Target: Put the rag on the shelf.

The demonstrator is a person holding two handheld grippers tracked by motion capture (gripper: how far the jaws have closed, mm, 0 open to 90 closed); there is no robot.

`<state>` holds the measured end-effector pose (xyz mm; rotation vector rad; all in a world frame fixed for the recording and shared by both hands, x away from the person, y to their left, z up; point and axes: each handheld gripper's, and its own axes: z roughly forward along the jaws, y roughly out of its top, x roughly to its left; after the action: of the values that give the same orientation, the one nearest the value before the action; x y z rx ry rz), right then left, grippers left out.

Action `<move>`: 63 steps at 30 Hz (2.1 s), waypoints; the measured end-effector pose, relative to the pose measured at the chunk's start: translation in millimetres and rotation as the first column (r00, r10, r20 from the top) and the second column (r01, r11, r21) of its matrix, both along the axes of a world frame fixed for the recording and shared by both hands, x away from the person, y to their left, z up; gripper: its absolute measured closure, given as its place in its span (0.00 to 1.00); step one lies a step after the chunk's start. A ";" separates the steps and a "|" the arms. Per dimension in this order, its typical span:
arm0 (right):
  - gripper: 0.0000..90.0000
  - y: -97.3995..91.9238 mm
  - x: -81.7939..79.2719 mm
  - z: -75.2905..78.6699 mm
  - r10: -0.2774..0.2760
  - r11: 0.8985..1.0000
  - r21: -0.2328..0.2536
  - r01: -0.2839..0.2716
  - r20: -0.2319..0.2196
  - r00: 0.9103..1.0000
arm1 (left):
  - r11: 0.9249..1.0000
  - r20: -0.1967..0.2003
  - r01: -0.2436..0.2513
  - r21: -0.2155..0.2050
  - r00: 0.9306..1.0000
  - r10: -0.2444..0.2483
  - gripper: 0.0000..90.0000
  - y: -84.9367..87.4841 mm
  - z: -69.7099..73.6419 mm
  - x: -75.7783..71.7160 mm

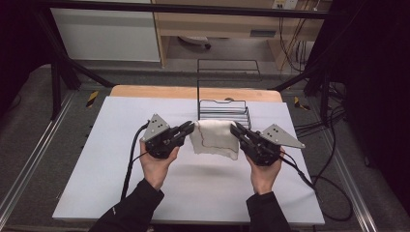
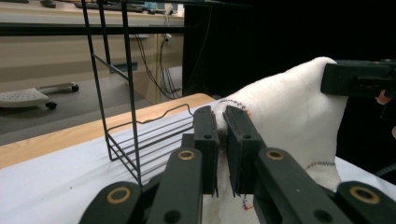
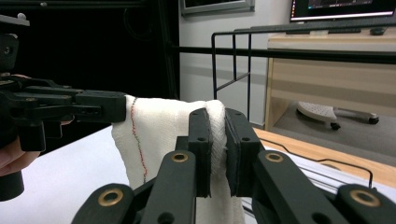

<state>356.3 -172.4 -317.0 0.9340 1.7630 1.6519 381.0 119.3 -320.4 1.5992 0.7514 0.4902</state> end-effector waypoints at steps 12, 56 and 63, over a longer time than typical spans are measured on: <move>0.91 0.6 6.1 16.4 -0.025 1.000 0.019 0.024 0.037 0.999 | 0.999 0.030 -0.009 -0.034 0.999 0.010 0.93 -2.3 16.2 9.2; 0.92 -9.6 42.9 91.5 -0.117 0.991 0.088 0.104 0.166 0.979 | 0.995 0.163 -0.003 -0.100 0.986 0.019 0.93 -20.9 100.7 45.4; 0.92 -11.9 51.9 104.2 -0.134 0.989 0.090 0.120 0.179 0.975 | 0.994 0.168 -0.002 -0.106 0.986 0.020 0.93 -25.2 111.9 55.4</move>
<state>408.2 -184.3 -212.9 0.8785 1.4942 1.6781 436.4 94.2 -208.5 1.4360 0.6475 0.5771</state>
